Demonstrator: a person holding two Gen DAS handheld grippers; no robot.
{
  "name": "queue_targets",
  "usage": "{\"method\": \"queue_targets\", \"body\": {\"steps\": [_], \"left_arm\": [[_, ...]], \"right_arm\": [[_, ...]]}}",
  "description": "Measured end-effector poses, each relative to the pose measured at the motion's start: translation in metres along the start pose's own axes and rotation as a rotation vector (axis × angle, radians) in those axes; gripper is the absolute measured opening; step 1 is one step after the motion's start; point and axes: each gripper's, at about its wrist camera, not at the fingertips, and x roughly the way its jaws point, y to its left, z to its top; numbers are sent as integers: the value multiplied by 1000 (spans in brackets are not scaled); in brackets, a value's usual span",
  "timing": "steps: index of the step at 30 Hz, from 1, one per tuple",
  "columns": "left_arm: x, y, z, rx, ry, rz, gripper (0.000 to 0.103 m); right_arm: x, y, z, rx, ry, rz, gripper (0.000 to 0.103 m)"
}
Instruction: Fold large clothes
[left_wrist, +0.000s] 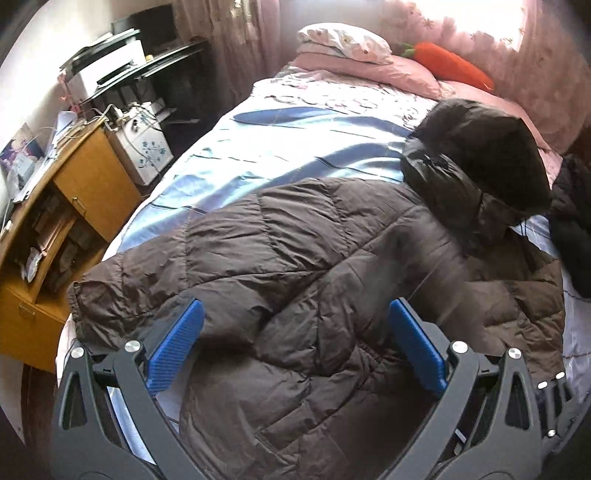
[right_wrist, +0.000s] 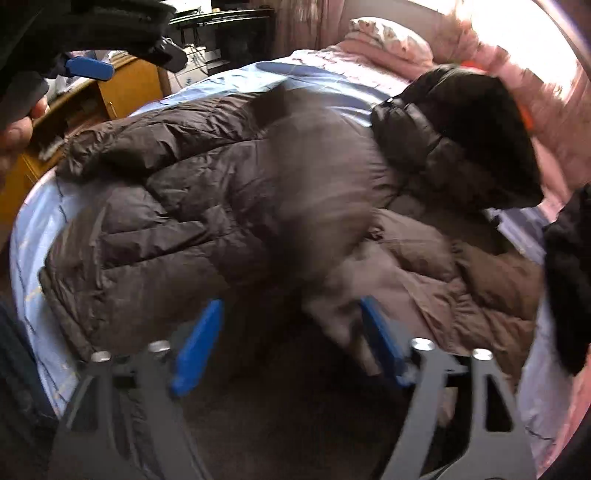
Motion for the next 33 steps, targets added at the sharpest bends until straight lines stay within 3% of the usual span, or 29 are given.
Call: {"method": "queue_targets", "body": {"steps": [4, 8, 11, 15, 17, 20, 24, 33], "left_arm": [[17, -30, -2, 113, 7, -9, 101], [45, -55, -12, 212, 59, -25, 101], [66, -63, -24, 215, 148, -114, 101], [97, -71, -41, 180, 308, -223, 101], [107, -80, -50, 213, 332, -208, 101], [120, -93, -59, 269, 348, -174, 101], [137, -103, -64, 266, 361, -168, 101], [137, -126, -67, 342, 293, -169, 101]], "right_arm": [[-24, 8, -3, 88, -41, 14, 84], [-28, -35, -8, 272, -86, -16, 84], [-20, -89, -23, 487, -100, -44, 82], [12, -144, -52, 746, -21, -40, 71], [24, -157, -64, 799, 24, -75, 69], [36, -167, -81, 844, 116, -129, 69], [48, -160, -93, 783, 221, -182, 69], [56, -148, -117, 728, 381, -209, 70]]}}
